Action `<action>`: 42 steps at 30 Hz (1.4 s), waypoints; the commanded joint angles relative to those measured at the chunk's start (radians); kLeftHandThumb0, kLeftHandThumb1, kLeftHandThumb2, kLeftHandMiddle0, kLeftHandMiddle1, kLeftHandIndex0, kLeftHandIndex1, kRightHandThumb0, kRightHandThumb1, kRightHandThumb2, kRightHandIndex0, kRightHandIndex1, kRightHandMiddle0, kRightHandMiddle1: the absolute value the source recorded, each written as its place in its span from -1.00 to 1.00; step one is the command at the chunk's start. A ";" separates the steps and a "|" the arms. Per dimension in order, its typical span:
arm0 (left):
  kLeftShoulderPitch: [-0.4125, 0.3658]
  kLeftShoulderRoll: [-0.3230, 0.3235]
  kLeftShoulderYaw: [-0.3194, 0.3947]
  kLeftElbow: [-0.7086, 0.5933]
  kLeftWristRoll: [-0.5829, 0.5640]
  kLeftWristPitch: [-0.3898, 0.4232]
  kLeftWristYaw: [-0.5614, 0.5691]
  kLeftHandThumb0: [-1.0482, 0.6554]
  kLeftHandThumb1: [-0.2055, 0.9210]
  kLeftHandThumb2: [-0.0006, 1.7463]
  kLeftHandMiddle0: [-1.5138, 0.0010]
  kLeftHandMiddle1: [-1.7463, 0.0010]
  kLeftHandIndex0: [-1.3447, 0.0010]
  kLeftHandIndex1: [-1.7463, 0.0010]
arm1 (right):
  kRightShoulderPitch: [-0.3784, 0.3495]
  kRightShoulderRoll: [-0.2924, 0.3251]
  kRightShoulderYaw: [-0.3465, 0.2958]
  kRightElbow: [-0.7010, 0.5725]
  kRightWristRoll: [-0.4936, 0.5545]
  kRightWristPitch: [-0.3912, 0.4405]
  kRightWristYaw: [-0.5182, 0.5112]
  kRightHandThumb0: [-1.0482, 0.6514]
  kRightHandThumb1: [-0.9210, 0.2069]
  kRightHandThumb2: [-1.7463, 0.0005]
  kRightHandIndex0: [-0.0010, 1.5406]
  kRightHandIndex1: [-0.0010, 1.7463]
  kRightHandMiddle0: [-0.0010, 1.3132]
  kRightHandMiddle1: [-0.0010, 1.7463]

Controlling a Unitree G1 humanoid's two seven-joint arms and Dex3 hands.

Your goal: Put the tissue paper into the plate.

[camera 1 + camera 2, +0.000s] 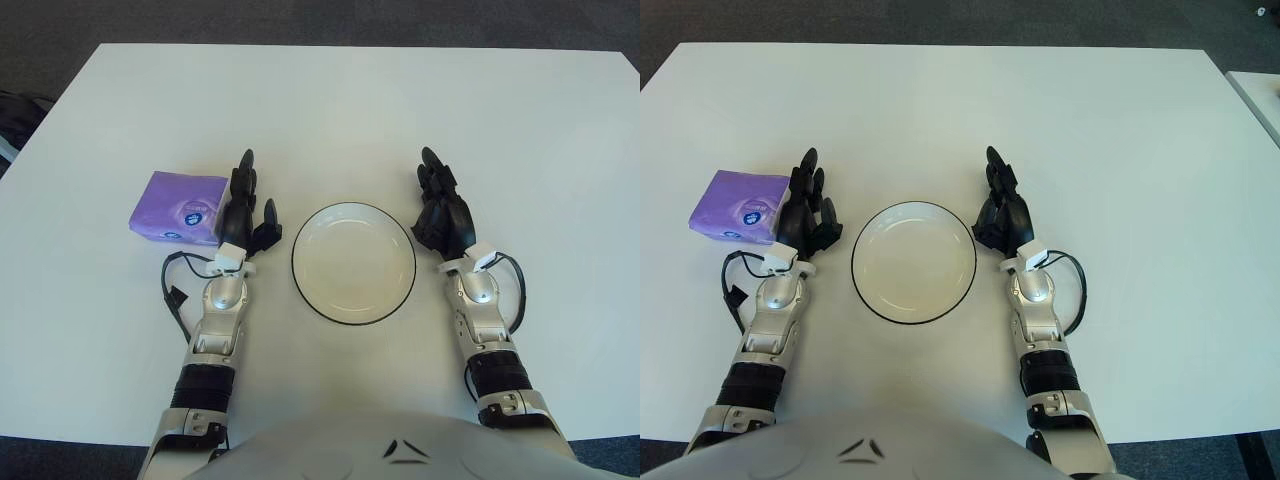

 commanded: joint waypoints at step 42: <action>0.057 0.008 0.002 0.017 0.015 0.041 -0.005 -0.70 1.00 0.00 0.78 0.99 1.00 0.78 | 0.117 0.010 0.011 0.114 -0.004 0.076 0.006 -0.73 -1.00 -0.26 -0.89 -0.99 -1.00 -0.80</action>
